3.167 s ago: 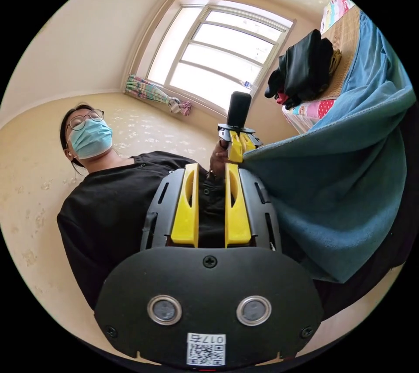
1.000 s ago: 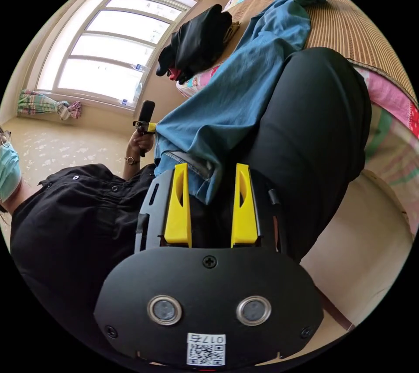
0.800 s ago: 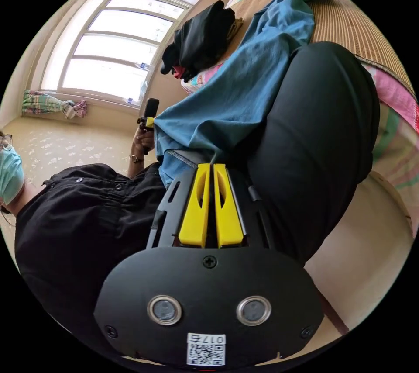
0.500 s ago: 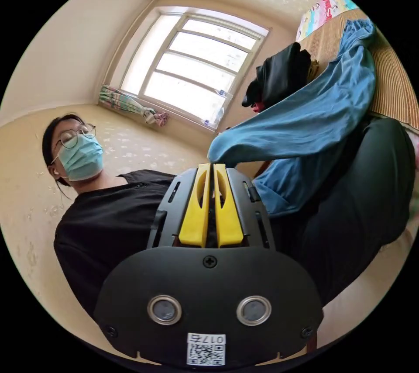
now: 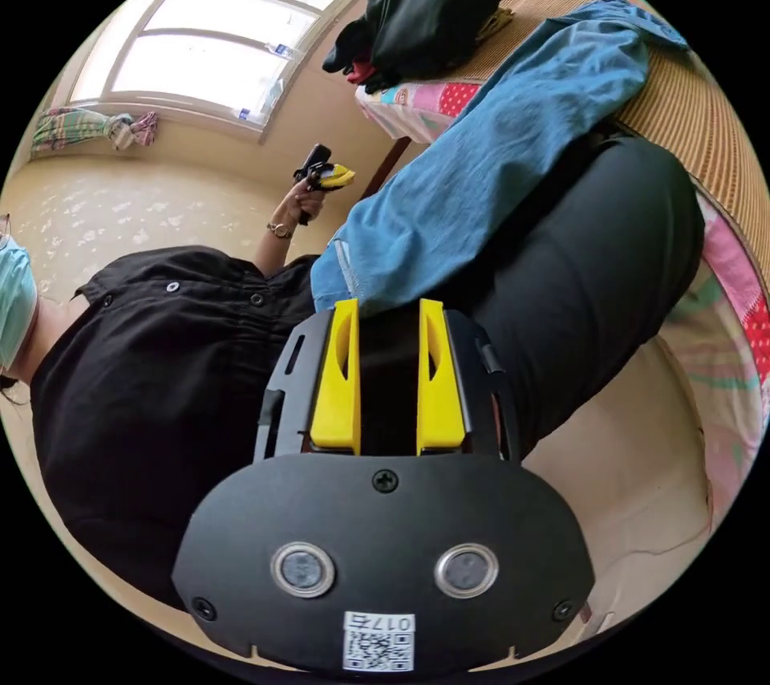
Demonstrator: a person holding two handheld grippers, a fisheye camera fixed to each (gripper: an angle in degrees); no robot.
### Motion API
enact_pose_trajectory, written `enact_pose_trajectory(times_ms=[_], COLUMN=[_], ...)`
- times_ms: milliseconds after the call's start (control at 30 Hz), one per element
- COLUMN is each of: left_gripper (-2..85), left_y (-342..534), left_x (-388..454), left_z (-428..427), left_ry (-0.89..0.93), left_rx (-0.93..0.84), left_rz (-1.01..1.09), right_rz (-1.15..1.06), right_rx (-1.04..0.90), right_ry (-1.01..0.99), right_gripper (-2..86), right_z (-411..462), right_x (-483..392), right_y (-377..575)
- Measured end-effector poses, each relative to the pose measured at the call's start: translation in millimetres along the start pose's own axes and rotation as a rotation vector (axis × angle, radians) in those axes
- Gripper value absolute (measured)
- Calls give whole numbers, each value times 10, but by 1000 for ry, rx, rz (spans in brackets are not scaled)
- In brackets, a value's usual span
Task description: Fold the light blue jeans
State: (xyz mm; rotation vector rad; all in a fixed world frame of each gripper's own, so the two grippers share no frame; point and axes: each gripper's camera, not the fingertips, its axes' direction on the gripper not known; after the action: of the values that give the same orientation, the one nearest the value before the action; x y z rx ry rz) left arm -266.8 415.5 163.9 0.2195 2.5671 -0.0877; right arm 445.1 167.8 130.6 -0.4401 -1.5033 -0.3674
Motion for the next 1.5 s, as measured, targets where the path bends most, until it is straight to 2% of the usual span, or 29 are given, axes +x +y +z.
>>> enact_pose_trajectory(times_ms=[67, 167, 333, 467, 600, 667, 767, 867, 1000, 1100, 1167, 1200, 1267, 1300, 1500], left_gripper=[104, 133, 175, 117, 52, 29, 19, 11, 7, 9, 15, 18, 38, 46, 126], left_y=[-208, -606, -1197, -1287, -1149, -1038, -906, -740, -452, -200, -50, -26, 17, 20, -265], left_x=[149, 188, 3, -74, -69, 16, 173, 491, 886, 921, 709, 646, 479, 459, 631], left_z=[169, 570, 1243, 1546, 1489, 1371, 1282, 1377, 1650, 1850, 1951, 1943, 1806, 1753, 1304], left_ry=[-102, -124, -227, -162, -39, 15, 142, 202, 186, 137, -47, -87, 18, 39, -140], left_rx=[44, 50, -11, -112, -128, -128, -148, -211, -318, -420, -500, -500, -440, -416, -191], left_rz=[54, 92, 31, -2, 10, 48, 75, 131, 204, 200, 127, 109, 66, 59, 108], right_rz=[63, 171, 296, 357, 349, 252, 181, 99, -6, -10, 60, 82, 190, 217, 233], right_rx=[146, 291, 321, 284, 300, 325, 394, 443, 420, 302, 147, 109, -9, -9, 381], right_ry=[29, -10, 86, 83, 64, -50, -250, -350, -246, -128, -43, -30, -17, -17, -119], right_gripper=[113, 125, 145, 131, 82, 46, 37, 35, 35, 38, 43, 45, 71, 81, 121], right_z=[-230, -337, -102, 164, 204, 92, -179, -514, -915, -1000, -770, -691, -454, -444, -968], right_x=[226, 572, 838, 818, 769, 780, 881, 798, 355, 63, 84, 125, 342, 390, 560], right_y=[-98, -303, -754, -934, -837, -697, -418, -108, 236, 429, 452, 452, 471, 485, 534])
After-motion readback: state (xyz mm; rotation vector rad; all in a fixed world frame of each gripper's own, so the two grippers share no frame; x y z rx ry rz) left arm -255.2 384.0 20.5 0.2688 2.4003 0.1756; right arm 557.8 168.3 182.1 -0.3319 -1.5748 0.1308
